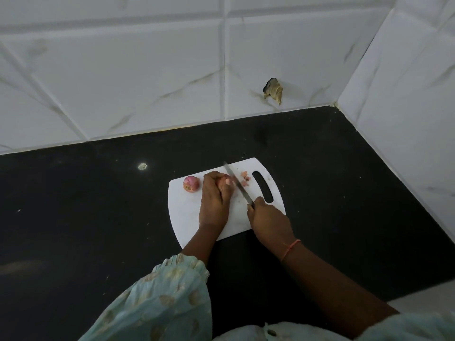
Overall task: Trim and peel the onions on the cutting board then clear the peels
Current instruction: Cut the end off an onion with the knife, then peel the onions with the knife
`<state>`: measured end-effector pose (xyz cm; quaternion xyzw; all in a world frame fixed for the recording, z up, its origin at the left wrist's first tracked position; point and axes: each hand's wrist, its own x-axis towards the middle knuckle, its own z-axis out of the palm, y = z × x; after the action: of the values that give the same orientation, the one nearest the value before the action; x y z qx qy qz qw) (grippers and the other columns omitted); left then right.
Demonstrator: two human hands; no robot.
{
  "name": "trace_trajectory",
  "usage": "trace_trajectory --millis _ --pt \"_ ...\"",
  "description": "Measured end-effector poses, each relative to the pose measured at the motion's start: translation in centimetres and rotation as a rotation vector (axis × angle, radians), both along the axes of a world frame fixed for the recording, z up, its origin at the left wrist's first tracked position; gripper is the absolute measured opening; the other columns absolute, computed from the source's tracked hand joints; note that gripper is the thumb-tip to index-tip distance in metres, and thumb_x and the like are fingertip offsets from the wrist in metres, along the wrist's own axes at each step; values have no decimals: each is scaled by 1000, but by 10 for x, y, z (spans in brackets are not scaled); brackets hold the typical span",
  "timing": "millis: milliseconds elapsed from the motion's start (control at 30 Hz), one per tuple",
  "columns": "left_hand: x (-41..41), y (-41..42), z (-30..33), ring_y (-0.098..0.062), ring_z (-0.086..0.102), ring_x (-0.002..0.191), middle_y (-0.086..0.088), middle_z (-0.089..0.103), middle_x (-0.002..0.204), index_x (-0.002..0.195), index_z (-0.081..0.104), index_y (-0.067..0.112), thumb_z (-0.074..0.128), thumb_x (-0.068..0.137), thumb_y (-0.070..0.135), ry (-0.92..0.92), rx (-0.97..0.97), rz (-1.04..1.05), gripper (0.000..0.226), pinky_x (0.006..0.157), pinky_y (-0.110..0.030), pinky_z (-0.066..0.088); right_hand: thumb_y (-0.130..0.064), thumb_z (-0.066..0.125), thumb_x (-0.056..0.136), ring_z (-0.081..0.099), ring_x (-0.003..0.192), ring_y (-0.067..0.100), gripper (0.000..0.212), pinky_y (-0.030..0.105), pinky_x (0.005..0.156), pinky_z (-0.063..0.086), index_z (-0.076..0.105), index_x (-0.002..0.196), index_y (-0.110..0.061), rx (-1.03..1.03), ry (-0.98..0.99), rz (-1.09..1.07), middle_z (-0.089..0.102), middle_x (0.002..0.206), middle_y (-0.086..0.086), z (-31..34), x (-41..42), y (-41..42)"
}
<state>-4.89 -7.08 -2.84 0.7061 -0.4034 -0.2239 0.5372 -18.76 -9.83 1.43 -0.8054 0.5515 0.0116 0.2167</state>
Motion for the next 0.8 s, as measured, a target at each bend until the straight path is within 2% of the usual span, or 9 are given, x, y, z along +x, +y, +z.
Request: trace_trajectory --millis 100,200,333,433,533,667,800 --pt "0 0 0 -5 62 107 9 62 117 110 41 42 41 96 56 26 -11 18 19 93 -26 50 -42 31 104 65 85 21 33 37 71 51 48 111 -14 21 -36 -65 60 87 0 5 -3 -11" --pt "-1 1 3 -4 63 105 10 64 115 113 43 36 41 95 54 51 -25 30 25 91 -21 49 -44 32 103 63 77 16 31 40 72 56 47 107 -18 -31 -93 -56 60 82 -1 5 -7 -10" --pt "-2 2 4 1 60 105 15 61 114 119 46 32 45 98 42 53 -12 57 24 87 -17 46 -48 31 102 63 77 17 33 41 70 56 47 106 -19 -96 -95 -48 61 84 -1 1 -9 -2" --pt "0 2 0 -3 62 105 14 64 111 117 52 28 44 97 39 58 -33 75 24 88 -23 51 -45 34 102 62 76 16 30 34 63 50 46 107 -18 -105 -132 -107 62 88 -1 -2 -9 -2" --pt "1 3 1 -8 62 106 8 64 112 115 53 26 44 97 35 56 -29 69 22 90 -28 52 -41 39 101 64 85 19 28 36 67 52 47 112 -16 -100 -153 -125 62 101 1 -8 -11 -2" --pt "-2 4 9 -4 62 97 11 64 104 109 55 22 48 95 23 92 -42 63 15 82 -18 49 -39 43 99 61 93 20 28 38 72 53 46 116 -17 -135 -143 -97 59 109 1 -13 -12 4" --pt "-3 8 16 -6 64 89 5 66 98 98 55 24 49 98 11 144 -59 30 14 76 -16 51 -38 47 98 55 103 21 31 36 75 51 44 120 -18 -168 -60 -20 57 115 2 -13 -14 6"
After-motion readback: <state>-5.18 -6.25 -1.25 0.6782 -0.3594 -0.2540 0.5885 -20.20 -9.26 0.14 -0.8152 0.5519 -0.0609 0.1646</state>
